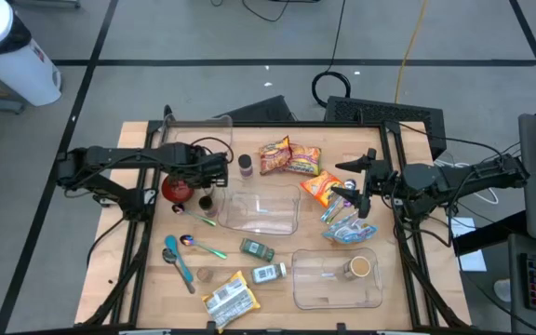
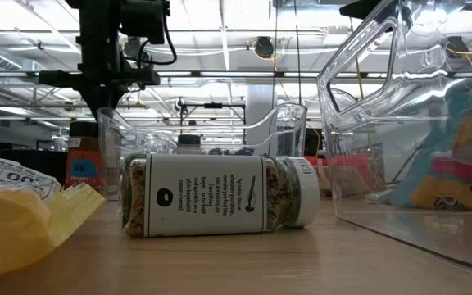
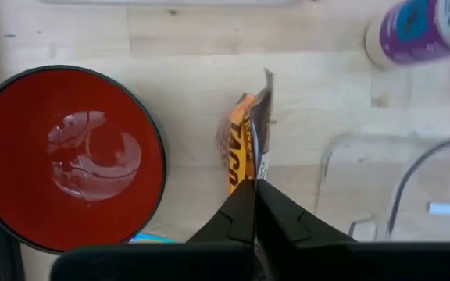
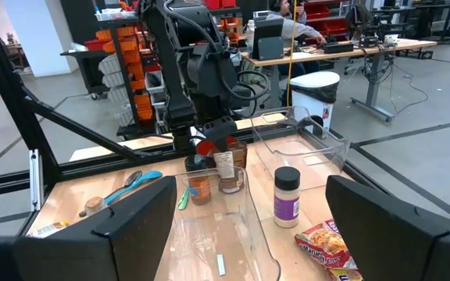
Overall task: Pick & Place Food Item
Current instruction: Put the orange seasoning pack into the bottom transparent bin
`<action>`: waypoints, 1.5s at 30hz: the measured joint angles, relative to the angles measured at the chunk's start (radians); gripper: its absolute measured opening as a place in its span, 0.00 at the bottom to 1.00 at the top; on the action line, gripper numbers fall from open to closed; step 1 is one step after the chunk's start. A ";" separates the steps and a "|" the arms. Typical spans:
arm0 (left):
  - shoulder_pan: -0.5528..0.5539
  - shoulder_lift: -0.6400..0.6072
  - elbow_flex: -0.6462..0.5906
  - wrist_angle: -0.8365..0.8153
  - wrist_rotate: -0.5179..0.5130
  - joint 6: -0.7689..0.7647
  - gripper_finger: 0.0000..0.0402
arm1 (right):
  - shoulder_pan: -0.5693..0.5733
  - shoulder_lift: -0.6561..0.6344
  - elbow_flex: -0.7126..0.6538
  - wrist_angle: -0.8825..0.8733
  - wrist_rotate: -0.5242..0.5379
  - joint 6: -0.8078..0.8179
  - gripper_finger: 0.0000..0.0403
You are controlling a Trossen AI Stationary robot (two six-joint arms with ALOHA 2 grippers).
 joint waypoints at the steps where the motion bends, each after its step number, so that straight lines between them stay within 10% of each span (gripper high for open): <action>1: 0.000 0.000 0.000 0.000 0.011 0.008 0.01 | 0.000 0.000 0.000 0.000 0.000 0.000 0.79; 17: 0.000 0.000 0.252 -0.197 0.010 0.157 0.00 | 0.000 0.000 0.000 0.012 -0.027 0.000 0.79; 27: -0.049 -0.001 0.552 -0.096 0.012 0.530 0.00 | -0.121 0.005 0.001 0.070 -0.264 0.100 0.79; 45: -0.157 0.248 0.560 0.325 0.320 0.639 0.00 | -0.292 0.322 0.180 0.077 -0.764 0.098 0.79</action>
